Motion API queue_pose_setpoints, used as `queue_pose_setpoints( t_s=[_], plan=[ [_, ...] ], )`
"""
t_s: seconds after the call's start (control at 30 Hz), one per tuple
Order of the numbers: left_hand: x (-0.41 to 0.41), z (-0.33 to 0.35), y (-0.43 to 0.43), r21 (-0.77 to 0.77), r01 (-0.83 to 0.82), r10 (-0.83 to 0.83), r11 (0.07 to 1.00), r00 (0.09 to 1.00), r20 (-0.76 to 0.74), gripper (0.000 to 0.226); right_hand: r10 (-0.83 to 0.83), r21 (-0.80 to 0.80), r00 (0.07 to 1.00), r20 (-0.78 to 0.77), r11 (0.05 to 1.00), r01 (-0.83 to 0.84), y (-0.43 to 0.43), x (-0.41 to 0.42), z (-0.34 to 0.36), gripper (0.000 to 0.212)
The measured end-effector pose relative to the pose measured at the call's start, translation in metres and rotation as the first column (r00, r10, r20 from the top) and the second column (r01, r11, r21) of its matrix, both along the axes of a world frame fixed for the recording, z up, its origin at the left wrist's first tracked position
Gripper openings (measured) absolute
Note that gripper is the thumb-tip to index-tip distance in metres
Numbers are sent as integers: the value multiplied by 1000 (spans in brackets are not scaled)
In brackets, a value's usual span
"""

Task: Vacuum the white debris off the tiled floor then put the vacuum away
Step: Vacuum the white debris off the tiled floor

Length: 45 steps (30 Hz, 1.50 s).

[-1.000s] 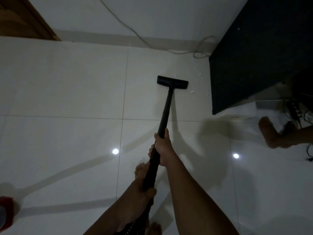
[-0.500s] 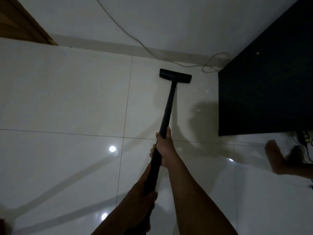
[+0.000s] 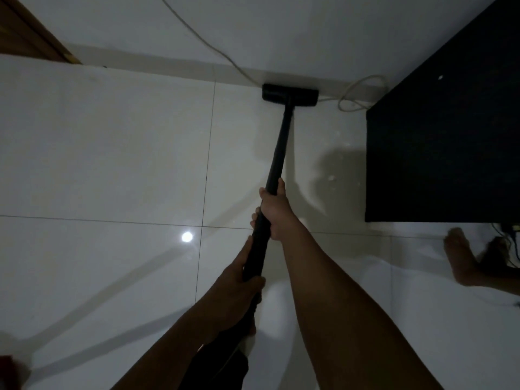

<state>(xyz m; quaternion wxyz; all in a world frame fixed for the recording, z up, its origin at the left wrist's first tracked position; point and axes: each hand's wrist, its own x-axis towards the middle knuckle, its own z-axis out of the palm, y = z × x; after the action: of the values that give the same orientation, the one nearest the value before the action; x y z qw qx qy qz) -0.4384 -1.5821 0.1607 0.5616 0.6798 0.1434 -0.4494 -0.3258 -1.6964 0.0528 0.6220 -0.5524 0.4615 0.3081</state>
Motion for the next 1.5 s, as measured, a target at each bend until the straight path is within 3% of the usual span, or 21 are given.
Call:
queue_pose_setpoints(
  t_s=[0.27,0.63,0.87,1.07,1.27,1.5],
  plan=[
    [-3,18,0,10,17,-17,1000,1000,18,77,-12,-2,999,34,1000,12,-2,-7,18,67],
    [-86,49,-8,48,4,-5,999,1000,14,77,-37,35,997,70,999,35,-9,-93,42,67],
    [-181,62,-24,41,-18,17,999,1000,4,78,-23,69,996,84,997,17,-24,-186,53,67],
    [-282,84,-39,81,132,-136,988,990,48,81,-64,101,992,112,993,52,-45,-294,73,67],
    [-338,109,-50,127,227,-225,965,974,-31,78,-148,109,988,36,984,143,-62,-371,89,69],
    [-380,110,-60,20,241,-240,970,969,-50,78,-196,91,980,-40,976,199,-76,-430,85,70]
  ],
)
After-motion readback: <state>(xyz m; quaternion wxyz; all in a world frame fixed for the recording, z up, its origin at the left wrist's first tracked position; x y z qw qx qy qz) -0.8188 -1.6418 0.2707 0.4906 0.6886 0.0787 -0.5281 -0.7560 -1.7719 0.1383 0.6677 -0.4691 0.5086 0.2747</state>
